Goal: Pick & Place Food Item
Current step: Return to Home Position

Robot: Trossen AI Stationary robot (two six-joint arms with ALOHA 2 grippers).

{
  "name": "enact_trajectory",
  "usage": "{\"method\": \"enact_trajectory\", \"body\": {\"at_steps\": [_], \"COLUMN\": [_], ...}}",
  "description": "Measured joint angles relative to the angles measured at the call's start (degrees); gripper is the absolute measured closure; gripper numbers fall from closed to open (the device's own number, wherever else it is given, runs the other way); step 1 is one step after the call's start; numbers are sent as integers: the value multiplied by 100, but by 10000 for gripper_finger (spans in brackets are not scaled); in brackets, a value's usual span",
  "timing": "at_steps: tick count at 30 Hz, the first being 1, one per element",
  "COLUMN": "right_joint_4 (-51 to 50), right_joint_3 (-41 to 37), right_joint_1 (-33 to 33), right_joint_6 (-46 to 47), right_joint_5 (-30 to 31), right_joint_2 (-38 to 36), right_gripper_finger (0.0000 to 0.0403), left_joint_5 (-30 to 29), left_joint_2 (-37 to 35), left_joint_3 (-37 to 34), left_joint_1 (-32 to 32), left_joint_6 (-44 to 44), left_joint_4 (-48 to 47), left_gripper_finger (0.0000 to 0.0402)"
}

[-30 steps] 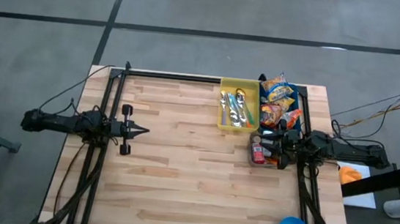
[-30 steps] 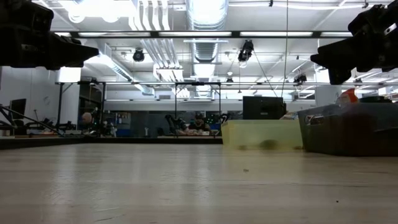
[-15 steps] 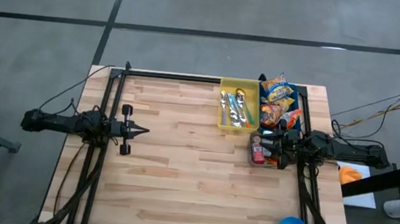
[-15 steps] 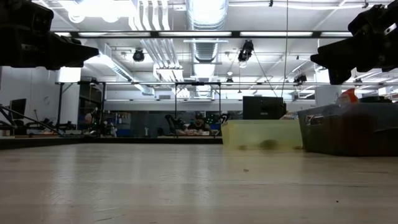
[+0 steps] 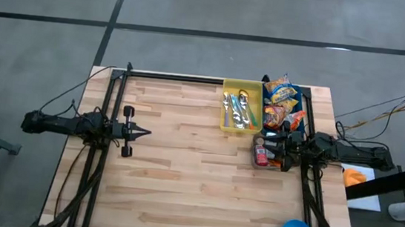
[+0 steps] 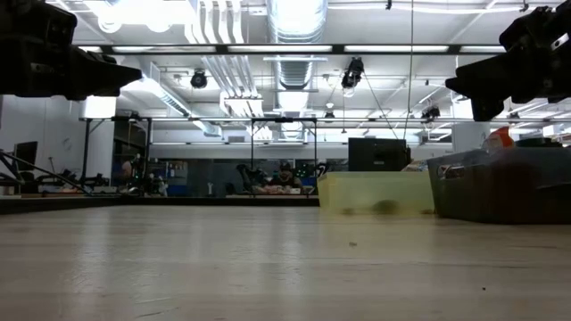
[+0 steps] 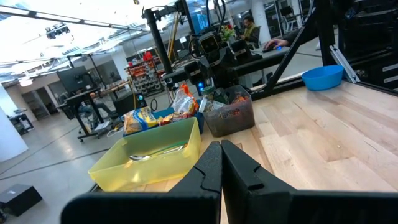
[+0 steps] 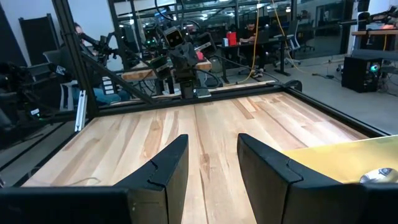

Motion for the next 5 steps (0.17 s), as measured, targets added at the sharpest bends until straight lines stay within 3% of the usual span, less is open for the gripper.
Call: {"method": "enact_trajectory", "body": {"at_steps": [5], "right_joint_4": [-1], "right_joint_3": [0], "right_joint_1": [-2], "right_joint_6": [0], "right_joint_5": [0], "right_joint_2": [0], "right_gripper_finger": [266], "left_joint_5": [-2], "left_joint_2": [0], "left_joint_3": [0], "left_joint_1": [0], "left_joint_6": [0], "left_joint_4": [2], "left_gripper_finger": [401]}}
